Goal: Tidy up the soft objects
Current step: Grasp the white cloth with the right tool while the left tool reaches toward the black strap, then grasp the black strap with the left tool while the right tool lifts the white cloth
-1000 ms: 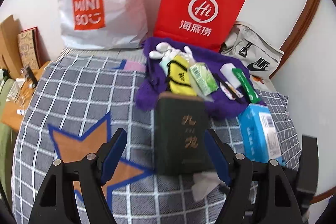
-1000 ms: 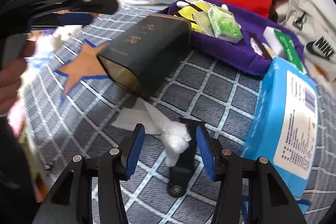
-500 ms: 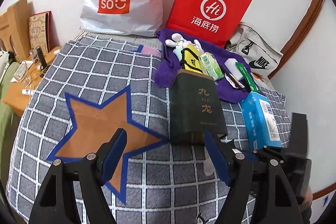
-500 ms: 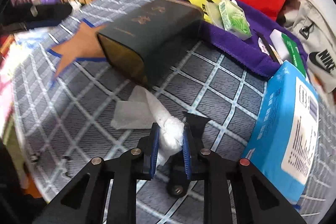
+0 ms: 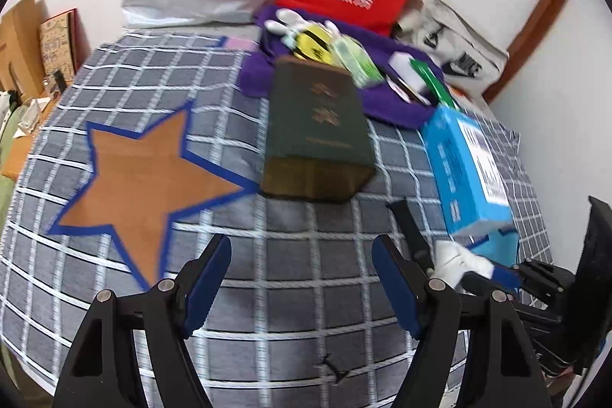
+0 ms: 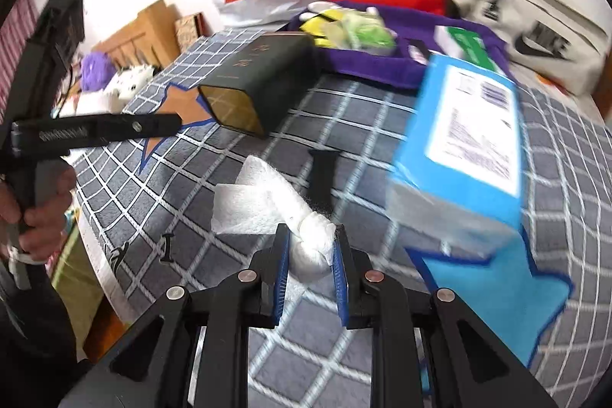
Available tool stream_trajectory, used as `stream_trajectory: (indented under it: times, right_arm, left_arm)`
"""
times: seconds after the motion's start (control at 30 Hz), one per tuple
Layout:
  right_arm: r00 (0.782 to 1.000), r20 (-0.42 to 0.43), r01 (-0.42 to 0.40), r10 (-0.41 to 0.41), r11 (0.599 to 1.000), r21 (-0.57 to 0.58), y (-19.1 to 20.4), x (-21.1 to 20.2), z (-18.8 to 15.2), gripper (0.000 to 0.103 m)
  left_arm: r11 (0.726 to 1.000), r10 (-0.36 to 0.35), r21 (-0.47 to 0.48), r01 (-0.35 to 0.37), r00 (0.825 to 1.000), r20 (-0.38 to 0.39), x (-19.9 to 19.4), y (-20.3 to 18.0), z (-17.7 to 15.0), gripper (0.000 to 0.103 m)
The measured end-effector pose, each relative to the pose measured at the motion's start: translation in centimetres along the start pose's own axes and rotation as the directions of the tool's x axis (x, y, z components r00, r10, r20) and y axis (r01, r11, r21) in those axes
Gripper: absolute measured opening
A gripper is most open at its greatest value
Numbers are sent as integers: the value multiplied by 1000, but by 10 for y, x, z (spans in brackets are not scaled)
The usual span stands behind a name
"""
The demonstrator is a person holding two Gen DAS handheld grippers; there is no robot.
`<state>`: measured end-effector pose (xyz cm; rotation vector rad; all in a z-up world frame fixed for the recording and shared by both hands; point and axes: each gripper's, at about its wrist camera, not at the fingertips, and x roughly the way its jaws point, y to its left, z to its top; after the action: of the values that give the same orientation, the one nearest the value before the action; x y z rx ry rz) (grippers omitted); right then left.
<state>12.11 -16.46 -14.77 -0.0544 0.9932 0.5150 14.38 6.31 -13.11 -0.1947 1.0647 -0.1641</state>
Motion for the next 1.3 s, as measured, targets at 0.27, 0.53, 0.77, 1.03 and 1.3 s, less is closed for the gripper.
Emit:
stream_trajectory:
  times: [0.27, 0.53, 0.77, 1.03, 1.3]
  right_arm:
    - [997, 40, 64, -66, 997, 37, -36, -24, -33, 21]
    - [992, 54, 111, -115, 990, 82, -72, -25, -51, 21]
    - [996, 49, 74, -80, 990, 118, -87, -14, -54, 21]
    - [996, 56, 64, -71, 991, 117, -88, -12, -54, 21]
    - [996, 64, 52, -61, 989, 141, -89, -9, -53, 21]
  left_arm:
    - [998, 13, 65, -8, 997, -76, 37, -46, -16, 74]
    - [993, 44, 117, -29, 992, -121, 62, -74, -15, 74]
    - [980, 98, 185, -76, 989, -110, 84, -106, -5, 75]
    - [956, 180, 245, -160, 982, -61, 85, -109, -11, 77]
    - [957, 168, 247, -153, 985, -42, 75, -94, -17, 65]
